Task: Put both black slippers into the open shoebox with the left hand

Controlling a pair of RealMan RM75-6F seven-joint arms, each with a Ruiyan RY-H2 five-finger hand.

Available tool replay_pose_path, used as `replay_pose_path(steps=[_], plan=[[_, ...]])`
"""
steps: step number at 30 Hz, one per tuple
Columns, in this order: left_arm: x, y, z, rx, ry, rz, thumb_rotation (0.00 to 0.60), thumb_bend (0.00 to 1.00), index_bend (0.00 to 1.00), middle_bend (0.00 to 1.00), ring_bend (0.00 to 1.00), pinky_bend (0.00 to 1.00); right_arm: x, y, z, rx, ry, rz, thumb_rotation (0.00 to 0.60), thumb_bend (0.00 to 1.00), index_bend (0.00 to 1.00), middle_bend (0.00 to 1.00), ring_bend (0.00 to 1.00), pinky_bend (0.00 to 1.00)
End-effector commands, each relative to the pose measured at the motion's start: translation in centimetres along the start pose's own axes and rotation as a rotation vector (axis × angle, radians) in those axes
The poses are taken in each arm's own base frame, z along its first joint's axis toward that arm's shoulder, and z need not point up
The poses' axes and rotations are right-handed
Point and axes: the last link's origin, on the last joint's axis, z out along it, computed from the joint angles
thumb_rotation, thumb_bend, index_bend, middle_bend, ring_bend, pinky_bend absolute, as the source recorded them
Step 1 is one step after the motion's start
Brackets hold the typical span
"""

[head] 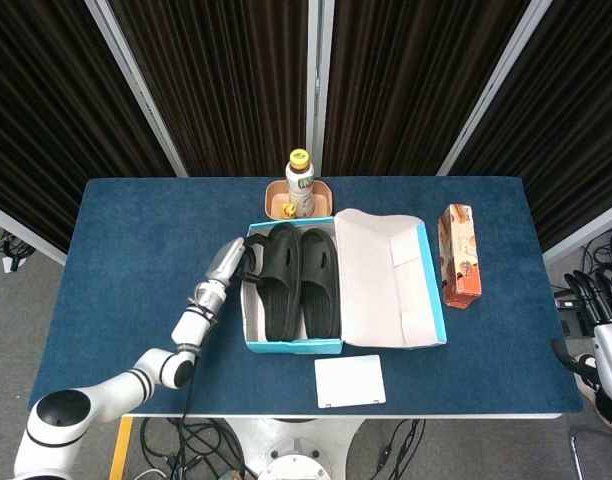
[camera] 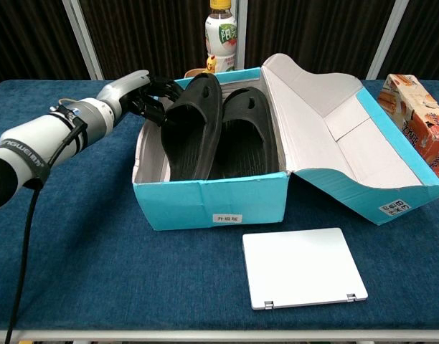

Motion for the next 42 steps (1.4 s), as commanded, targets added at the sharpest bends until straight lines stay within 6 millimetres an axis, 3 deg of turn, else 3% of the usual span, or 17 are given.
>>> replay_pose_path(steps=[1,5,7,9,13,21,30,35,42], plan=[[-0.5,-0.1,-0.1,0.013,-0.015,0.045,0.6,0.0,0.44,0.52,0.64,0.66,0.0,0.0,0.0,-0.001,0.0,0.0,0.6,0.16,0.01,0.09,0.0,0.07],[-0.6,0.2,-0.3,-0.001,-0.014,0.088,0.6,0.0,0.35,0.46,0.5,0.65,0.0,0.1,-0.1,-0.003,0.0,0.002,0.6,0.16,0.01,0.09,0.0,0.07],[-0.5,0.4,-0.5,-0.019,-0.013,0.119,0.6,0.0,0.24,0.35,0.33,0.62,0.0,0.1,-0.1,-0.002,0.002,0.003,0.6,0.16,0.01,0.09,0.0,0.07],[-0.4,0.7,-0.8,-0.039,-0.004,0.158,0.6,0.0,0.16,0.24,0.2,0.55,0.0,0.2,-0.1,0.0,0.002,0.003,0.6,0.16,0.01,0.09,0.0,0.07],[-0.3,1.2,-1.1,-0.056,0.004,0.184,0.6,0.0,0.1,0.08,0.02,0.36,0.0,0.1,-0.2,0.004,0.002,0.006,0.6,0.16,0.01,0.09,0.0,0.07],[1.1,2.9,-1.9,-0.1,-0.008,0.281,0.6,0.0,0.07,0.02,0.0,0.26,0.1,0.3,-0.4,0.006,0.007,0.008,0.6,0.16,0.01,0.09,0.0,0.07],[5.4,6.0,-3.9,-0.135,-0.072,0.516,0.6,0.0,0.08,0.02,0.0,0.22,0.2,0.4,-0.6,0.009,0.009,0.011,0.6,0.16,0.01,0.09,0.0,0.07],[6.1,7.7,-4.3,-0.177,-0.046,0.547,0.6,0.0,0.18,0.11,0.0,0.21,0.2,0.5,-0.7,0.007,0.01,0.013,0.6,0.16,0.01,0.09,0.0,0.07],[4.7,8.4,-3.4,-0.199,-0.132,0.641,0.6,0.25,0.24,0.17,0.0,0.21,0.0,0.5,-0.6,0.007,0.008,0.014,0.6,0.16,0.01,0.09,0.0,0.07]])
